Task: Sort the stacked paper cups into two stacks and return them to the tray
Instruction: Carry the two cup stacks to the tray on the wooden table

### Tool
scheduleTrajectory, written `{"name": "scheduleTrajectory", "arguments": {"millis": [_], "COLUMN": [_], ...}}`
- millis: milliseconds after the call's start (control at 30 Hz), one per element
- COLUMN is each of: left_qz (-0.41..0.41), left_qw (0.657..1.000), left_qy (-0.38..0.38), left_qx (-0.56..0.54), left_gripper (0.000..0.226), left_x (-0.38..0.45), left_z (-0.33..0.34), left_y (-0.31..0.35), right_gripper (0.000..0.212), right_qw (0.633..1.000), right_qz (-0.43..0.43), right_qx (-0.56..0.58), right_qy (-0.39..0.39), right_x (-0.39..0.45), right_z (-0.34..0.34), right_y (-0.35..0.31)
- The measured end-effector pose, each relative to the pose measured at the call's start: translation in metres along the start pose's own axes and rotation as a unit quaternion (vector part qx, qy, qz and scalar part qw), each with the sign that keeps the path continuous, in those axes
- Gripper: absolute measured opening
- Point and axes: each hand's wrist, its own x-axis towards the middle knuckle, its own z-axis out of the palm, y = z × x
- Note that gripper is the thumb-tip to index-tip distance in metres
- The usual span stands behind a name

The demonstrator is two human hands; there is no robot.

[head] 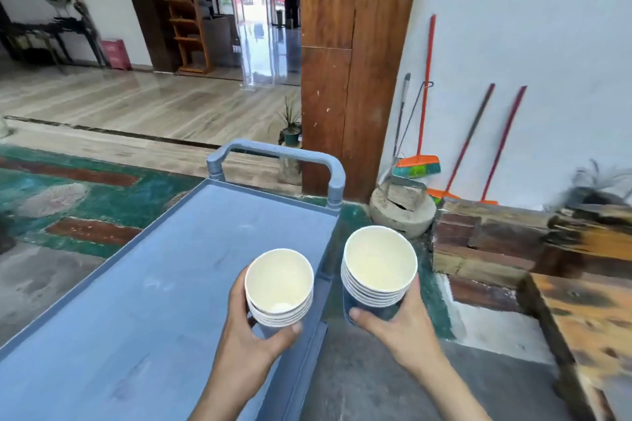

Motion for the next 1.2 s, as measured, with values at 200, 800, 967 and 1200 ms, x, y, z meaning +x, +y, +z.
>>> {"name": "scheduleTrajectory", "arguments": {"millis": [200, 800, 967, 1200], "left_qz": [0.019, 0.033, 0.026, 0.009], "left_qw": [0.989, 0.918, 0.916, 0.916], "left_qy": [-0.138, -0.390, -0.398, -0.400], "left_qx": [-0.053, -0.058, -0.051, -0.035], "left_gripper": [0.102, 0.086, 0.081, 0.078], "left_x": [0.003, -0.174, -0.225, -0.250], "left_z": [0.101, 0.398, 0.455, 0.500], "left_y": [0.014, 0.108, 0.129, 0.134], "right_gripper": [0.091, 0.091, 0.089, 0.087], "right_qw": [0.991, 0.907, 0.898, 0.882], "right_qz": [0.031, 0.130, 0.137, 0.141], "right_qx": [-0.010, -0.044, -0.027, -0.011], "right_qy": [0.129, 0.399, 0.418, 0.450], "right_x": [-0.051, -0.286, -0.332, -0.357], "right_z": [-0.095, -0.375, -0.435, -0.479], "right_y": [0.022, 0.081, 0.100, 0.120]}}
